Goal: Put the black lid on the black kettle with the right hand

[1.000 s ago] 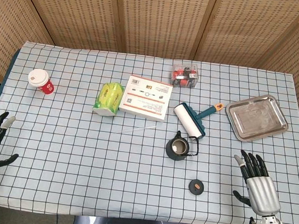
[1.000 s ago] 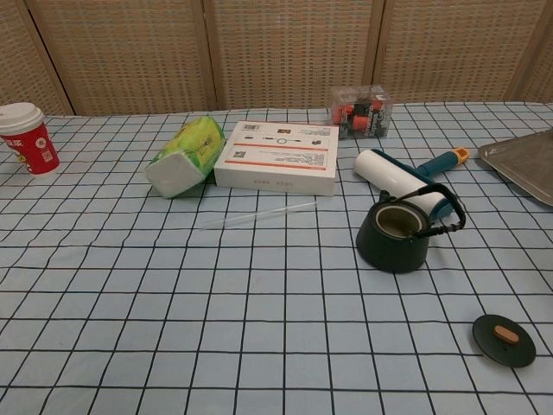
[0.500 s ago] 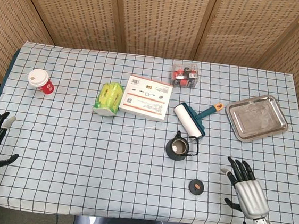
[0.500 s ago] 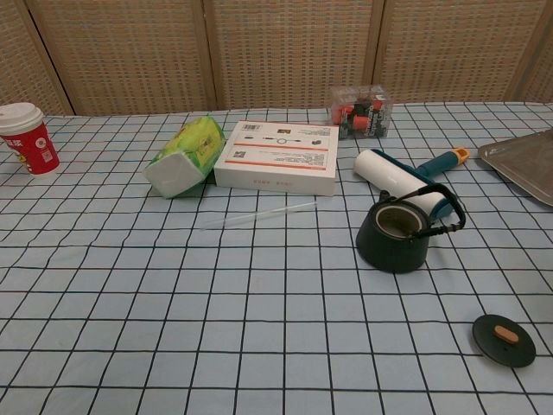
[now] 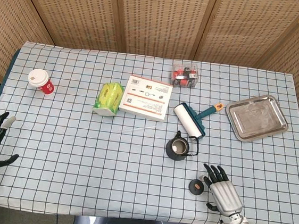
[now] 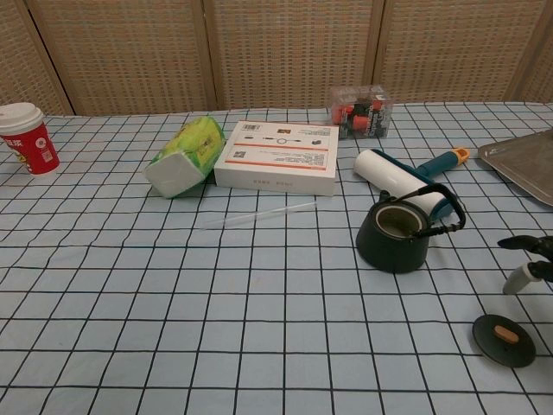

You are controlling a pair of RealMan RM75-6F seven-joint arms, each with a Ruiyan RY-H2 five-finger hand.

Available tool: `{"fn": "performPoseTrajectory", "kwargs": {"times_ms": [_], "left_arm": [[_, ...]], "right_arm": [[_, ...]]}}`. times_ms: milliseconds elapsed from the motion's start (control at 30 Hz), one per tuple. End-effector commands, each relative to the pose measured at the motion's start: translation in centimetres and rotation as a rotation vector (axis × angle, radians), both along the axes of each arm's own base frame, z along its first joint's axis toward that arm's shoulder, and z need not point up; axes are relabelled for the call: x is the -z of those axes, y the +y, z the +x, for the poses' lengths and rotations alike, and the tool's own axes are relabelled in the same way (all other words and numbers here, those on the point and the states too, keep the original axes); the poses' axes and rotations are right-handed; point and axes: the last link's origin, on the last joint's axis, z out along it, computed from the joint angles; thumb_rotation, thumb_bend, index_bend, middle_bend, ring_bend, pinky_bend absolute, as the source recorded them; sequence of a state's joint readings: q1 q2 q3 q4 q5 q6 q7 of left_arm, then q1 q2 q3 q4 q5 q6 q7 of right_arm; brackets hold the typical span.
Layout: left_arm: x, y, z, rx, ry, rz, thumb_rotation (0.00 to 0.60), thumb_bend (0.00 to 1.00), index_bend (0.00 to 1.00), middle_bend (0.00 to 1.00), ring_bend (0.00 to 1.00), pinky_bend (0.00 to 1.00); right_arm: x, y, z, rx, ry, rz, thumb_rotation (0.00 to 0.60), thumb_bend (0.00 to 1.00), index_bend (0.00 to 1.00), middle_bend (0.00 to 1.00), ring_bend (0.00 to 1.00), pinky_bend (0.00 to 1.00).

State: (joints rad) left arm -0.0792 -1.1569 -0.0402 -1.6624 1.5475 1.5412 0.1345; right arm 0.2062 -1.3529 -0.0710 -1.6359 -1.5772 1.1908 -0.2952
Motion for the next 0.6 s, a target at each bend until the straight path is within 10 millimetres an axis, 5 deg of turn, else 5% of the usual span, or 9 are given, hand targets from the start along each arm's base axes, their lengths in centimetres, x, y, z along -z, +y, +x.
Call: {"fn": "performPoseTrajectory", "kwargs": {"times_ms": [33, 600], "left_arm": [[0.1, 0.0, 0.0, 0.002, 0.002, -0.003, 0.600, 0.05, 0.00, 0.00, 0.00, 0.00], [0.7, -0.1, 0.3, 0.011, 0.018, -0.024, 0.600, 0.05, 0.00, 0.00, 0.00, 0.00]], "right_arm": [[0.9, -0.4, 0.4, -0.001, 0.001, 0.015, 0.600, 0.23, 0.30, 0.00, 0.00, 0.00], [2.7, -2.2, 1.3, 0.016, 0.047, 0.038, 0.600, 0.26, 0.35, 0.00, 0.00, 0.00]]}}
